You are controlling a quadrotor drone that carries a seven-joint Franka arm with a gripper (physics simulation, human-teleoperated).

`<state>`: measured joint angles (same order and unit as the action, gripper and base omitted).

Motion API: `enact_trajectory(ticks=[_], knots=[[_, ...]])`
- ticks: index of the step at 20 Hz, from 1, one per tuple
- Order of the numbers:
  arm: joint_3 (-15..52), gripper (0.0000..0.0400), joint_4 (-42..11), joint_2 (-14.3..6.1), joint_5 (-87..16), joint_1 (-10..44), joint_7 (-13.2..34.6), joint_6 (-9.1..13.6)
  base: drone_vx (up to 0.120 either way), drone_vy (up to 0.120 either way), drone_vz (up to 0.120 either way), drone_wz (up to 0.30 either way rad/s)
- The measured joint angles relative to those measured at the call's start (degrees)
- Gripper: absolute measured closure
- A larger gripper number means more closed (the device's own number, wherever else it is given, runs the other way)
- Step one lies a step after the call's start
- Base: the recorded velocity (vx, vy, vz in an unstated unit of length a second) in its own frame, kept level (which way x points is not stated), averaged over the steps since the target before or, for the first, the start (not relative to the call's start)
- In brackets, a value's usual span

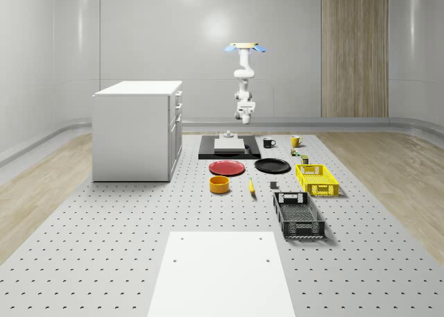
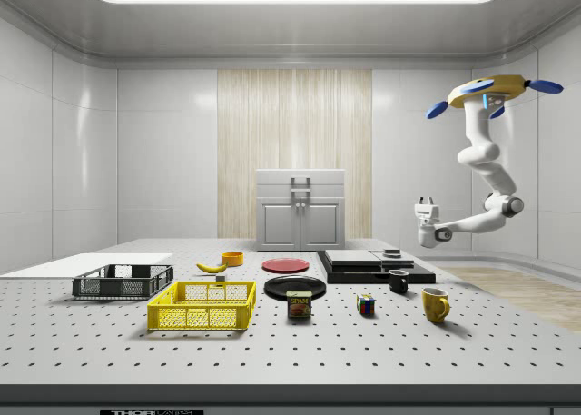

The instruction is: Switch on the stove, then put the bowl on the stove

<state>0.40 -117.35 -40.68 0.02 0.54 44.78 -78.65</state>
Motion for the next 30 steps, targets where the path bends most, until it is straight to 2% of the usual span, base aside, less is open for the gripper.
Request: enact_trajectory(ticks=[7,20,25,30], knots=[[0.3,0.0,-0.2,-0.2,-0.4,0.1,0.0,-0.3,0.12,-0.12,0.0,0.0],[3.6,0.0,-0.8,-0.7,-5.0,1.1,0.6,-0.9,0.018,-0.12,0.0,0.0],[8.4,0.0,-1.7,-1.0,-11.8,2.6,1.6,-1.3,0.0,-0.12,0.0,0.0],[18.7,0.0,-5.6,-2.0,-26.7,6.0,3.8,-2.0,0.0,-0.096,-0.088,0.0]])
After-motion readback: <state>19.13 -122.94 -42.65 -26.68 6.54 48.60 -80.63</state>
